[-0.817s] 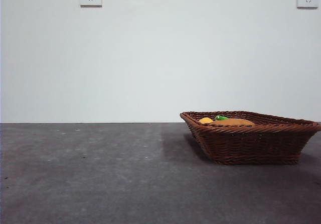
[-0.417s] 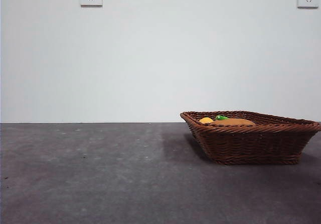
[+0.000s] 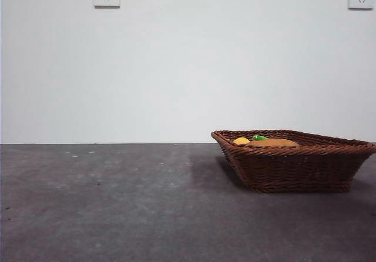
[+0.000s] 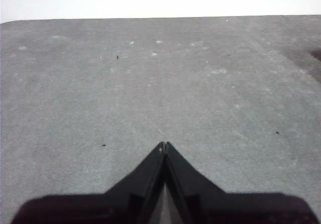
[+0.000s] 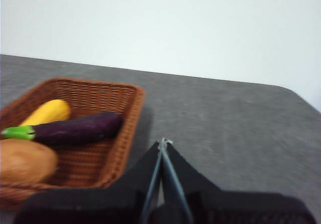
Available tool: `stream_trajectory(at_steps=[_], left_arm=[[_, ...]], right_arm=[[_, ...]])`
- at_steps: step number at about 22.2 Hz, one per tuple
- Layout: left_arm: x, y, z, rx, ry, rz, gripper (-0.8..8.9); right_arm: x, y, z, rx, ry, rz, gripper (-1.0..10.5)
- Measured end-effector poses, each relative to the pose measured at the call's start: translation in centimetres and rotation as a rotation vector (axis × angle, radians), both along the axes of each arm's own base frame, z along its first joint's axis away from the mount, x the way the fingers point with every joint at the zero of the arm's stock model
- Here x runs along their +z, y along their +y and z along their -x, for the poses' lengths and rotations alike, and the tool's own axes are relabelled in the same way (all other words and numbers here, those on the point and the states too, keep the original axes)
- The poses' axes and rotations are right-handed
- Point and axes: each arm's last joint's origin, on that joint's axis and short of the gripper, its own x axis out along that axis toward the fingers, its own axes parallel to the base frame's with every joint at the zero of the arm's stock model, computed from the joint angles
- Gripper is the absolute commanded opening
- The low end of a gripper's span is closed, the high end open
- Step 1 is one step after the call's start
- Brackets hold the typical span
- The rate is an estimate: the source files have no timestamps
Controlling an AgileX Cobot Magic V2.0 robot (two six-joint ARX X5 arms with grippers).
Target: Help me put the vegetables on the table into the basket
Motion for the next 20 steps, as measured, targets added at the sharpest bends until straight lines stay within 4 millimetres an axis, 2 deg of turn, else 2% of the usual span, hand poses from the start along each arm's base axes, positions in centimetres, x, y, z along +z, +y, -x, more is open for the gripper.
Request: stream_trajectory(at_steps=[16,20], left_arm=[[0.0,0.0,0.0,0.0,0.0,0.0,-0.03],[0.0,0.0,0.0,0.0,0.0,0.0,-0.03]], right_arm=[[-0.03,-0.22,0.01,-0.076,0.004,0.002,0.0],[-0.56,-0.22,0.03,-0.075,0.057,0.005,0.0]])
